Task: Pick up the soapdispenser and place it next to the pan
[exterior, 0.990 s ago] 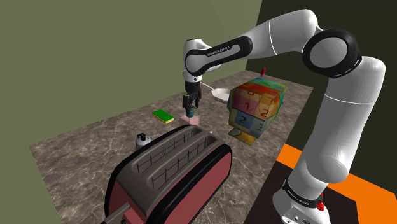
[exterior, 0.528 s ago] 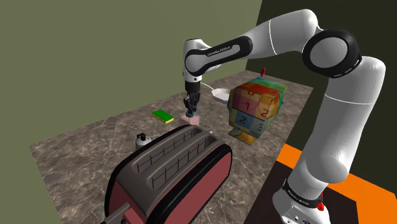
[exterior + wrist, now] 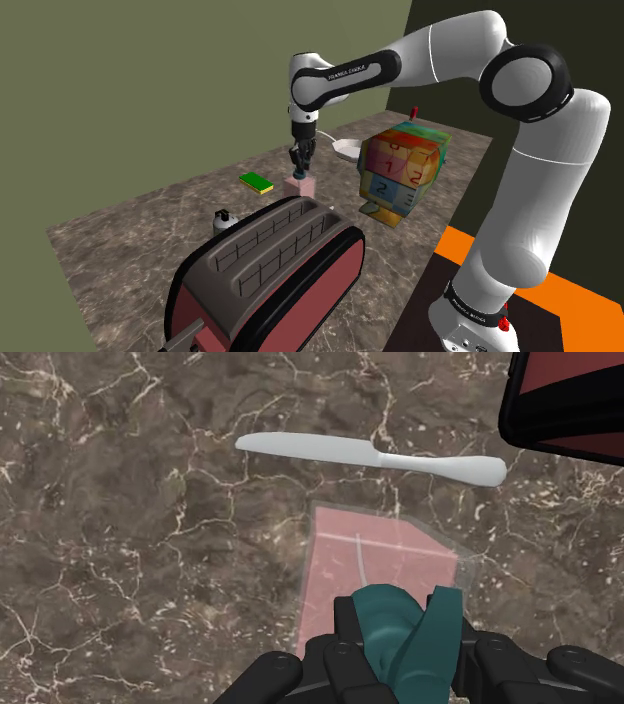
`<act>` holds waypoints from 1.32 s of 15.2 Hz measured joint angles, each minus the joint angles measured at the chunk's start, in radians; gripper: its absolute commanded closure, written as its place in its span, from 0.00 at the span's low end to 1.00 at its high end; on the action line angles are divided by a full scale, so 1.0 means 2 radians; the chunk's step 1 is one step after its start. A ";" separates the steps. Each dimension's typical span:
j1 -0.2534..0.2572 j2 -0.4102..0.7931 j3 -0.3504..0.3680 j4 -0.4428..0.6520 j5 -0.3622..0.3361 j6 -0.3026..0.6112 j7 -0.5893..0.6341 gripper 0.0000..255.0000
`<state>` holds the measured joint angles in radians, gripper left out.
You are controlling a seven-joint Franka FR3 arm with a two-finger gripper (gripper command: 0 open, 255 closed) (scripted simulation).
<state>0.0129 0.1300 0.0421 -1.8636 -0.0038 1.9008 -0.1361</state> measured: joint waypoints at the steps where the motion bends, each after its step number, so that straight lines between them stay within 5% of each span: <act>1: 0.000 -0.002 0.000 0.004 0.000 -0.005 0.000 1.00; 20: 0.000 -0.010 0.000 0.122 0.001 -0.132 0.000 1.00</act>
<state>0.0132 0.1097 0.0426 -1.6201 -0.0025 1.6371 -0.1365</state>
